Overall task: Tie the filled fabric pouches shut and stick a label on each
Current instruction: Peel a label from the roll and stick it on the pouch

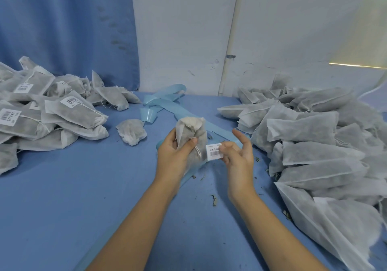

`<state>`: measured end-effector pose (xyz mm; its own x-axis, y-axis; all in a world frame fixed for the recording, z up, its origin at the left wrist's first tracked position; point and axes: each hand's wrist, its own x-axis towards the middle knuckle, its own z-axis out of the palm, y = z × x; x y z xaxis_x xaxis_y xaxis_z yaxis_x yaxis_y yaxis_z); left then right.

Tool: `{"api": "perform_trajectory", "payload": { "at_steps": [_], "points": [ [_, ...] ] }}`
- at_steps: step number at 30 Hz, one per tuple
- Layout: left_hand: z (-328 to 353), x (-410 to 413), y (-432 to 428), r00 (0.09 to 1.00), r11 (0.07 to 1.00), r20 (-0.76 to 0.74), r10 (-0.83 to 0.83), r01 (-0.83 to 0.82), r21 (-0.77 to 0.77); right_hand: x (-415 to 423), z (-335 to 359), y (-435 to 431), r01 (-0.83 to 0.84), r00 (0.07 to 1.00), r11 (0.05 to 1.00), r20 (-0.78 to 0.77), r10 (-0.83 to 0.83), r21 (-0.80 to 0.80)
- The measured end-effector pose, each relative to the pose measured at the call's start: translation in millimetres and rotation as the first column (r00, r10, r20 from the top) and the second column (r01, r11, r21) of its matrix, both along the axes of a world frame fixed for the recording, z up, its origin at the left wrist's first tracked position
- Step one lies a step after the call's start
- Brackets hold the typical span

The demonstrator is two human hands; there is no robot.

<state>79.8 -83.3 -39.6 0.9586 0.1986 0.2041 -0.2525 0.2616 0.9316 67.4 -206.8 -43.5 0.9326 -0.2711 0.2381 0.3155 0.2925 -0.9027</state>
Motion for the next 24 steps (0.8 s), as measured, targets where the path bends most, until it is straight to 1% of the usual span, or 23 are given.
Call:
{"api": "perform_trajectory", "payload": {
  "at_steps": [3,5,9,13,15,19,24],
  "points": [
    [-1,0,0,0.999,1.000,0.029,-0.031,0.031,0.003,-4,-1,5,-0.057,0.995,0.985,0.072,0.070,-0.162],
    [0,0,-1,0.999,0.999,0.028,-0.046,0.046,-0.010,-5,-2,7,-0.064,0.992,0.967,0.093,0.090,-0.248],
    [0,0,-2,0.998,0.998,0.018,-0.056,0.056,-0.021,-4,-6,10,0.005,0.992,0.917,0.120,0.047,-0.398],
    [1,0,0,0.998,0.998,-0.002,-0.063,0.063,-0.024,-3,-13,9,0.068,0.986,0.840,0.167,0.028,-0.539],
    [1,-1,0,0.998,0.997,-0.004,-0.070,0.070,-0.027,-3,-14,9,0.084,0.982,0.816,0.187,0.030,-0.572],
    [2,-1,-1,0.994,0.991,-0.013,-0.113,0.111,-0.077,-1,-16,11,0.105,0.978,0.805,0.207,0.022,-0.584],
    [2,-1,0,0.991,0.984,-0.040,-0.128,0.122,-0.129,-1,-17,10,0.129,0.984,0.761,0.178,-0.019,-0.636]
  ]
}}
